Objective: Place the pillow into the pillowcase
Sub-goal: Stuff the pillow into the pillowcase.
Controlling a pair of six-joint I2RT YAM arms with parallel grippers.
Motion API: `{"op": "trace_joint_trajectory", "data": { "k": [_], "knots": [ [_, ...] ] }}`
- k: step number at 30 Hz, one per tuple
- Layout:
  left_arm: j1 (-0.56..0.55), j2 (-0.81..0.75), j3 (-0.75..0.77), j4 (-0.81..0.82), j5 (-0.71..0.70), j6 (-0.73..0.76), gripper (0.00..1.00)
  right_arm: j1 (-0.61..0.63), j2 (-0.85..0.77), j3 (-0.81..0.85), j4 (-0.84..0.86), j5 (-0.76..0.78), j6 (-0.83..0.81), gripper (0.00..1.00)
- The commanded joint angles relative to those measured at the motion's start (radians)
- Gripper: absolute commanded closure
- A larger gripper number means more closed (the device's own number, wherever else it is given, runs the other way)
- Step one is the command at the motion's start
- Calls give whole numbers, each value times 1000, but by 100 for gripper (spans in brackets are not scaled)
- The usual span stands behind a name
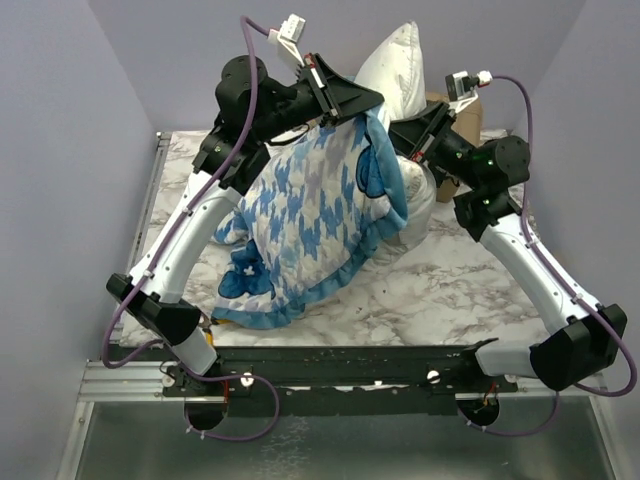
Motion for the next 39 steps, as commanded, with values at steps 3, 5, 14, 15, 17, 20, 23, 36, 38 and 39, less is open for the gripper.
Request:
{"op": "trace_joint_trajectory", "data": {
  "k": [3,5,14,15,17,20,23,36,38,39],
  "knots": [
    [31,71,44,73,42,0,100,11,-4,249,-21,-75,-100,100],
    [30,106,90,82,51,-17,100,10,19,338,-77,-105,-134,100],
    [-104,373,540,222,11,-74,100,9,194,830,-467,-182,-351,100],
    [-121,386,540,261,6,-91,100,5,219,890,-510,-189,-378,100],
    [-151,385,503,308,-4,-90,100,1,255,989,-598,-194,-439,100],
    [-154,306,329,306,-25,-30,100,-25,283,1009,-649,-228,-454,100],
    [-144,150,31,276,-114,59,100,-32,295,908,-674,-308,-469,100],
    [-120,-363,-1076,443,-477,101,49,46,239,257,-674,-473,-652,100],
    [-111,-376,-1122,524,-462,64,45,64,239,237,-674,-463,-666,100],
    [-109,-379,-1133,545,-462,54,40,70,239,228,-674,-461,-670,100]
  ]
}}
